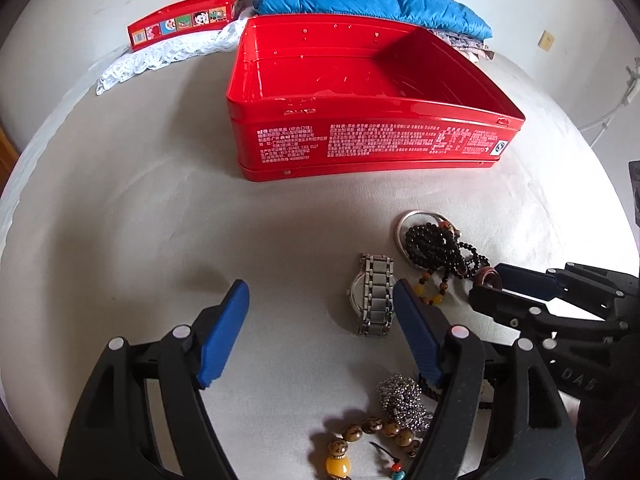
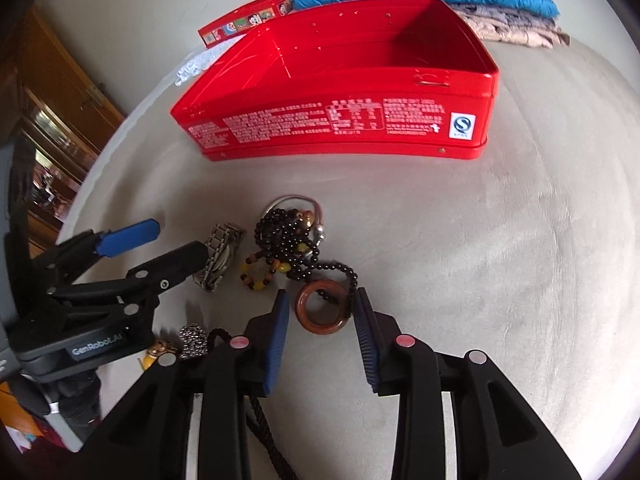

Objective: Organize jewelry
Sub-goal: 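Grasp the brown wooden ring pendant with the right tool while the left tool grasps the silver watch, then carry ring pendant and watch into the red tin box and open both tools, then grasp the black cord gold pendant with the right tool while the left tool grasps the wooden bead bracelet, then carry cord pendant and wooden bracelet into the red tin box and release both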

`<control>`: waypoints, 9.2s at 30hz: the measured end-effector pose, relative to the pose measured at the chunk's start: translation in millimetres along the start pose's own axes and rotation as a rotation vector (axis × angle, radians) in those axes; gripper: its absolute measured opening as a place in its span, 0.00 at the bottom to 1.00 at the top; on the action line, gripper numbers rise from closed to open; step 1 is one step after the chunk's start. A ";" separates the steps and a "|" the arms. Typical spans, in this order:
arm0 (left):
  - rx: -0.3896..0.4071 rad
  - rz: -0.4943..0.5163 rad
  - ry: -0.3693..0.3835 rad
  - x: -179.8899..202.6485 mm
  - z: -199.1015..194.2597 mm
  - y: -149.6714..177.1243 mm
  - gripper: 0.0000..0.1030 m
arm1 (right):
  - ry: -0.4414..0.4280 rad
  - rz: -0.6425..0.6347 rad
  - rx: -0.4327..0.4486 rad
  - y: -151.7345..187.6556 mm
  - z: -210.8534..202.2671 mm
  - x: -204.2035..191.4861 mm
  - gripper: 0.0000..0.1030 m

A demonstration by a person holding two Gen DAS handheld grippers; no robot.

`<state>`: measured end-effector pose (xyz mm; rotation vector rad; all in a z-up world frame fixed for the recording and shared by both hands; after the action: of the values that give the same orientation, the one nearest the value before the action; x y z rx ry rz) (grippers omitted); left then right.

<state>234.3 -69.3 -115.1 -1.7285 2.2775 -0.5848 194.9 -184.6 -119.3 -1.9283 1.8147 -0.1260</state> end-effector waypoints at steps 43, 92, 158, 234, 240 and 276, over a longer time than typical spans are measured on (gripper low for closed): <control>-0.006 -0.013 0.088 11.0 -0.5 -1.6 0.30 | -0.038 0.095 0.060 -12.3 -23.6 22.6 0.29; 0.200 -0.101 0.133 11.6 -16.7 -172.7 0.30 | 0.022 0.083 0.149 -165.7 -15.0 34.3 0.29; -0.062 -0.057 -0.017 -15.9 -51.3 113.1 0.76 | -0.024 -0.134 -0.041 88.7 -53.8 -16.3 0.51; 0.243 -0.105 0.060 -18.8 -128.8 8.5 0.09 | -0.140 0.027 0.115 23.9 -112.7 13.4 0.12; 0.293 -0.080 0.066 -8.3 -145.8 -24.6 0.09 | -0.163 0.028 0.178 -4.1 -130.7 9.8 0.12; 0.125 -0.097 0.106 -1.4 22.3 -184.5 0.11 | -0.001 0.108 0.135 -175.2 13.8 53.6 0.16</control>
<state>404.0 -114.0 -54.0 -1.7942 2.1830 -0.8383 366.6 -232.1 -74.4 -1.7343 1.8550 -0.2058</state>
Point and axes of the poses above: each gripper's, at about its wrist camera, not at the fingertips, and z roughly the way its jaws point, x to its right, y to its underside, the point moved 10 cm from there along z, roughly the way its jaws point, and after that the axes turned 2 degrees about -x, right-handed, at the moved point
